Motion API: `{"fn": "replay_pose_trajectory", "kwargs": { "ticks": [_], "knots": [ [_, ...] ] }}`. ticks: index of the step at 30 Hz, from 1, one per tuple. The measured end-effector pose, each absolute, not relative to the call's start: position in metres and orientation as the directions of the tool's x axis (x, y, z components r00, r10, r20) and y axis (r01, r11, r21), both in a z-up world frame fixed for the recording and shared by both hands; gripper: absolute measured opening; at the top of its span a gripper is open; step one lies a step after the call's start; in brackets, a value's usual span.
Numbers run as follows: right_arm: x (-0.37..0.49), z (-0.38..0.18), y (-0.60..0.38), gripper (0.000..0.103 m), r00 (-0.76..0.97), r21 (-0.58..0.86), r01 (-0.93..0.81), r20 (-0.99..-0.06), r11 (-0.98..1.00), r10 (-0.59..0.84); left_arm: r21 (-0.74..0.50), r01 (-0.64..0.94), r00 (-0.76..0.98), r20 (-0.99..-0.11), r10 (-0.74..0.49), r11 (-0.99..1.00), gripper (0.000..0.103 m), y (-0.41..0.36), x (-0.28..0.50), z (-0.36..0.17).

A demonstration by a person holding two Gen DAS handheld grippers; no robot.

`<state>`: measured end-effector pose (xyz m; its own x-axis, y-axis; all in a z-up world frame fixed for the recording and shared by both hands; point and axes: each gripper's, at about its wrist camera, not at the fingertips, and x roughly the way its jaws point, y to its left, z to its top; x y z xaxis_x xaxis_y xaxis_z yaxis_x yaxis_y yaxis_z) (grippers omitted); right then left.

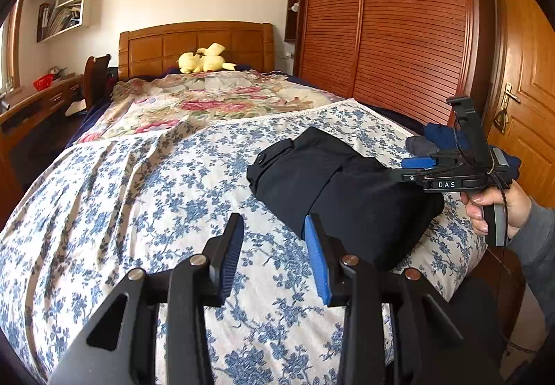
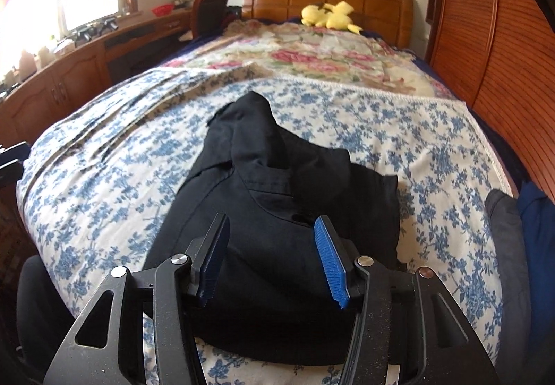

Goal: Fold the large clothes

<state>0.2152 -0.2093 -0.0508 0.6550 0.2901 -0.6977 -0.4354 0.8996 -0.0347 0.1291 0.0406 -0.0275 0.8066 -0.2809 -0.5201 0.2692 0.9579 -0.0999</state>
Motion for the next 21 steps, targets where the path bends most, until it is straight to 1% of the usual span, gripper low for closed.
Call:
{"fn": "replay_pose_trajectory", "kwargs": {
  "ticks": [7,8,9,10,11,14,15,17,18,19,21],
  "knots": [
    [0.219,-0.066,-0.213,0.052,0.595,0.004,-0.453,-0.744,0.891,0.305,-0.118,0.250,0.805,-0.526,-0.274,0.961,0.036,0.053,0.125,-0.035],
    [0.218,-0.068,-0.212,0.050,0.587,0.007,-0.461,-0.747,0.888,0.311,-0.120,0.249,0.804,-0.528,-0.274,0.961,0.036,0.054,0.125,-0.036],
    [0.217,-0.069,-0.211,0.031,0.578,0.012,-0.474,-0.750,0.880,0.322,-0.122,0.249,0.803,-0.529,-0.275,0.961,0.037,0.055,0.125,-0.038],
    [0.215,-0.070,-0.210,0.004,0.564,0.015,-0.495,-0.755,0.869,0.334,-0.124,0.248,0.801,-0.531,-0.275,0.961,0.037,0.055,0.125,-0.039],
    [0.214,-0.070,-0.208,0.000,0.559,0.010,-0.505,-0.758,0.863,0.335,-0.126,0.248,0.799,-0.534,-0.277,0.960,0.038,0.055,0.125,-0.040],
    [0.203,-0.063,-0.205,0.000,0.587,-0.038,-0.532,-0.736,0.846,0.337,-0.125,0.251,0.796,-0.538,-0.278,0.960,0.038,0.052,0.126,-0.044],
    [0.198,-0.055,-0.206,0.000,0.607,-0.054,-0.541,-0.716,0.839,0.345,-0.126,0.253,0.794,-0.540,-0.280,0.959,0.038,0.051,0.127,-0.045],
    [0.183,-0.031,-0.211,0.000,0.664,-0.093,-0.565,-0.640,0.820,0.386,-0.125,0.258,0.789,-0.545,-0.284,0.958,0.038,0.048,0.128,-0.047],
    [0.178,-0.018,-0.216,0.000,0.695,-0.120,-0.553,-0.613,0.824,0.377,-0.124,0.261,0.787,-0.546,-0.286,0.957,0.039,0.046,0.129,-0.047],
    [0.174,-0.006,-0.224,0.000,0.712,-0.121,-0.542,-0.592,0.832,0.378,-0.123,0.264,0.786,-0.548,-0.287,0.957,0.039,0.043,0.129,-0.048],
    [0.173,0.008,-0.235,0.000,0.716,-0.111,-0.539,-0.583,0.835,0.385,-0.122,0.272,0.781,-0.551,-0.294,0.954,0.039,0.038,0.131,-0.049]
  ]
}}
